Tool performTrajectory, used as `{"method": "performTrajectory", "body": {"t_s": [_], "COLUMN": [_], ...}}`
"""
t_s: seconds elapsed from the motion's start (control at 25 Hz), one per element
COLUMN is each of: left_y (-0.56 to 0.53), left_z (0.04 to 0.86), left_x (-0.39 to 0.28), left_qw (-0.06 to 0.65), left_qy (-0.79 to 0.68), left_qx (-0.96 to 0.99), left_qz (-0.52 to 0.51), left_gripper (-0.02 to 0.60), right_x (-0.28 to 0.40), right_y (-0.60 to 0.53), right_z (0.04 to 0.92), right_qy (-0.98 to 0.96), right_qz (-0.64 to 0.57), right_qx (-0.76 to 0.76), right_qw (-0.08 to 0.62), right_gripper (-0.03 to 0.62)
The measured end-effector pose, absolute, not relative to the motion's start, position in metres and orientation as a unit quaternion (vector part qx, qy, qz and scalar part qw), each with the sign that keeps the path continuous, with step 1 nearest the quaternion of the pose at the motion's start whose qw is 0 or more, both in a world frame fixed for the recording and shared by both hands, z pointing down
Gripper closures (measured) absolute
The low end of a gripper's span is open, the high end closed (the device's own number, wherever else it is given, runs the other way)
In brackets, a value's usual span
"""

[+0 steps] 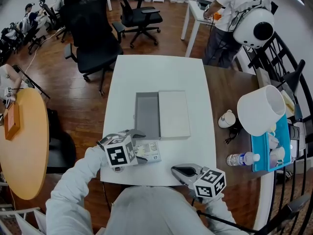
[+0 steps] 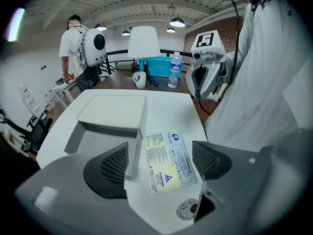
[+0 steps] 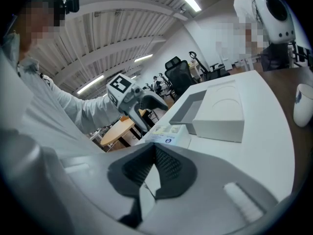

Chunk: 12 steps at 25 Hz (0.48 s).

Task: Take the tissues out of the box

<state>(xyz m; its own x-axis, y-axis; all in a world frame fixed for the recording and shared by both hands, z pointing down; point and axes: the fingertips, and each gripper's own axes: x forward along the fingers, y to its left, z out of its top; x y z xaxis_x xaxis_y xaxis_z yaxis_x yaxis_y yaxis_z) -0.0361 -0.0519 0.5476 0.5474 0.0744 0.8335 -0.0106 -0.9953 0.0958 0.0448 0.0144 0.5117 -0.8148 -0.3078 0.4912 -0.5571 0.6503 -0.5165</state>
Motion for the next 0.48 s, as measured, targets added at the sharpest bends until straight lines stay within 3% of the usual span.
{"method": "performTrajectory", "body": {"t_s": [0.08, 0.16, 0.24, 0.28, 0.48], "left_y": [-0.061, -0.076, -0.092, -0.096, -0.084], "left_z": [0.515, 0.489, 0.475, 0.473, 0.487], "left_x": [-0.044, -0.054, -0.065, -0.07, -0.087], "left_qw": [0.054, 0.082, 0.117, 0.133, 0.186], "left_qy": [-0.011, -0.049, -0.083, -0.093, -0.111], "left_qx": [0.902, 0.919, 0.927, 0.927, 0.92], "left_qz": [0.428, 0.382, 0.347, 0.337, 0.327], "left_gripper": [0.197, 0.333, 0.526, 0.569, 0.569], "right_x": [0.044, 0.042, 0.039, 0.037, 0.033], "right_y": [0.012, 0.009, 0.007, 0.005, -0.009], "right_z": [0.511, 0.51, 0.509, 0.508, 0.504], "right_qy": [-0.892, -0.894, -0.896, -0.897, -0.901], "right_qz": [0.337, 0.336, 0.333, 0.331, 0.329], "right_qx": [0.241, 0.238, 0.234, 0.233, 0.233], "right_qw": [0.182, 0.18, 0.179, 0.178, 0.161], "right_gripper": [0.592, 0.592, 0.592, 0.592, 0.592]}}
